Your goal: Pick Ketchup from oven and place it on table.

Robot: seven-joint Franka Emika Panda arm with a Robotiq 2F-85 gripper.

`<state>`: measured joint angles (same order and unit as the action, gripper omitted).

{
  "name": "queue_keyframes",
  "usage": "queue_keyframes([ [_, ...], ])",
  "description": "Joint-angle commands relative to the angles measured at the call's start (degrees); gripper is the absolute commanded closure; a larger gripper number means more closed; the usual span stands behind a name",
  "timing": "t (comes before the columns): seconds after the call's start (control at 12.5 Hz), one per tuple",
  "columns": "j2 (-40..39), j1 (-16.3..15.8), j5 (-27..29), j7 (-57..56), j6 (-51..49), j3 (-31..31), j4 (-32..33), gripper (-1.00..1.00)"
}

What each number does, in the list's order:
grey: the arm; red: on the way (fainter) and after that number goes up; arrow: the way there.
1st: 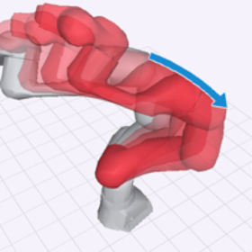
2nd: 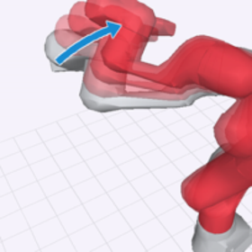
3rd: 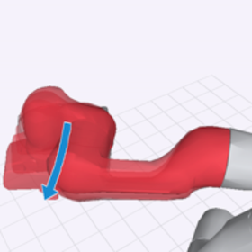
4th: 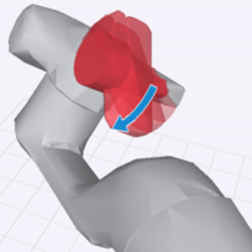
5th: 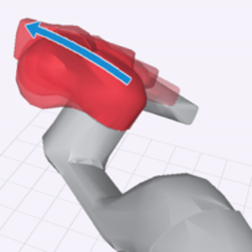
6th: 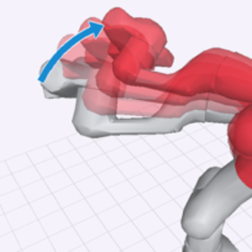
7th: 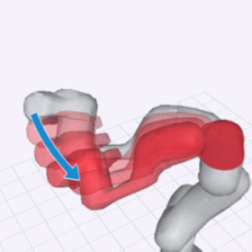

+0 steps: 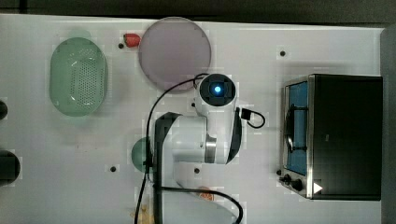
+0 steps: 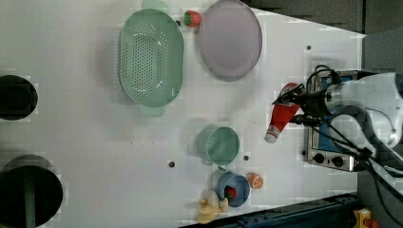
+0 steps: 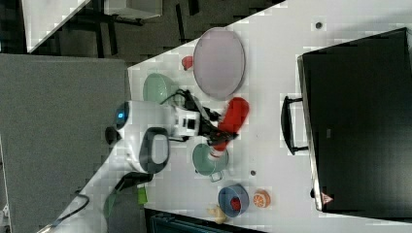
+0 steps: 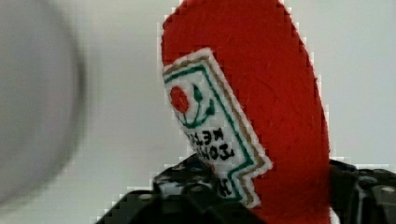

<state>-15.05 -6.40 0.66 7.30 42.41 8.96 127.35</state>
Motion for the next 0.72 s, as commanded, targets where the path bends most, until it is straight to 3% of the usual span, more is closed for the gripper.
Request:
queue_keyframes([
  [0.08, -3.6, 0.3, 1.3, 2.4, 5.1, -0.4, 0.5, -0.52],
  [0.24, -5.2, 0.3, 1.4, 2.4, 7.7, -0.5, 0.4, -1.00],
  [0.48, -1.1, 0.3, 1.4, 3.1, 6.3, -0.5, -1.4, -1.00],
  [0.72, 6.7, 0.2, 1.4, 3.5, -3.0, -0.4, -5.8, -1.00],
])
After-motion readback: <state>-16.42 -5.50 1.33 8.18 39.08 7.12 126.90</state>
